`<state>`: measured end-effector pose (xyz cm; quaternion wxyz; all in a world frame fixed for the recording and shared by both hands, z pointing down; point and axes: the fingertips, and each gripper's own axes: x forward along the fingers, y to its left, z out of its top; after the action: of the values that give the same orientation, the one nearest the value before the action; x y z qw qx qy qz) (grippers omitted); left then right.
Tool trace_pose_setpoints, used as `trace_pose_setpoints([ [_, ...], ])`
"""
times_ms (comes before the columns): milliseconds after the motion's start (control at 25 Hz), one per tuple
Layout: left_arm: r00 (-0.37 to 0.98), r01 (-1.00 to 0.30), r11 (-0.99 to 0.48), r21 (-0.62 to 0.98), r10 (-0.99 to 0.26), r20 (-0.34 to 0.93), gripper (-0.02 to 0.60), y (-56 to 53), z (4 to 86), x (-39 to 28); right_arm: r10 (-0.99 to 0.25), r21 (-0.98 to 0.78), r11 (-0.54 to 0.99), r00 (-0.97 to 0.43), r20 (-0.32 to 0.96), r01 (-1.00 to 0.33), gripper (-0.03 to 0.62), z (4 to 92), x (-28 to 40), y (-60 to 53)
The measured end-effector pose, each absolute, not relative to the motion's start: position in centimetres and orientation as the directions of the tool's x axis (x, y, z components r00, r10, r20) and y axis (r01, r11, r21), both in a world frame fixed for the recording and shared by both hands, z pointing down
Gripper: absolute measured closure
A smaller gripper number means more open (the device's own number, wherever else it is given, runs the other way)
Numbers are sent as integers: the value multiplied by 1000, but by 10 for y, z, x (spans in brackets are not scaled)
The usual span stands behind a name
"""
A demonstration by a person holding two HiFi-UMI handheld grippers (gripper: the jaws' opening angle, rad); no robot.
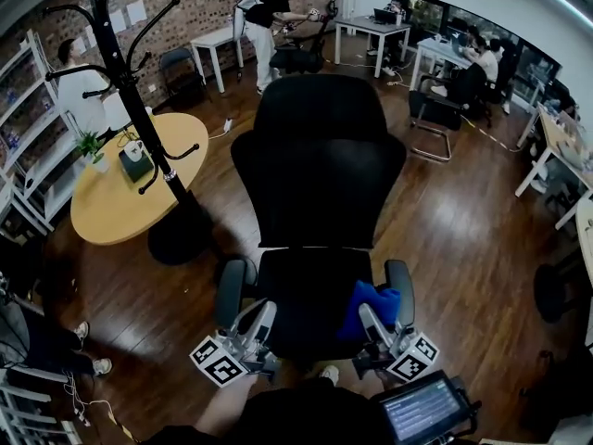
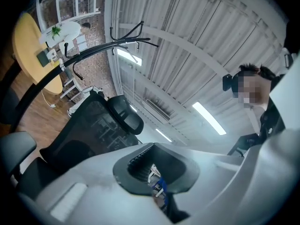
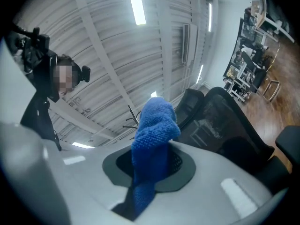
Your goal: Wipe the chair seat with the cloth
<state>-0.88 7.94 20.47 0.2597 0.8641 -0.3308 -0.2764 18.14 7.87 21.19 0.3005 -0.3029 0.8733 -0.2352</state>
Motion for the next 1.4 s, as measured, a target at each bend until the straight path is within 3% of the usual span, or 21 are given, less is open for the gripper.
trace_pose_setpoints([
  [280,677,-352,-727,589,-632,-377,589,147,181,-25,-718,-577,674,-595,-362,-462,537,205,155,159],
  [720,639,-377,-668,642,-689,-342,589,221,202,-63,-665,-575,701,-677,-314,-422,539,215,110,230],
  [1400,640,-364,-721,590,-653,-405,589,234,170,-8,-632,-524,749,-676,-380,-405,539,183,144,242],
])
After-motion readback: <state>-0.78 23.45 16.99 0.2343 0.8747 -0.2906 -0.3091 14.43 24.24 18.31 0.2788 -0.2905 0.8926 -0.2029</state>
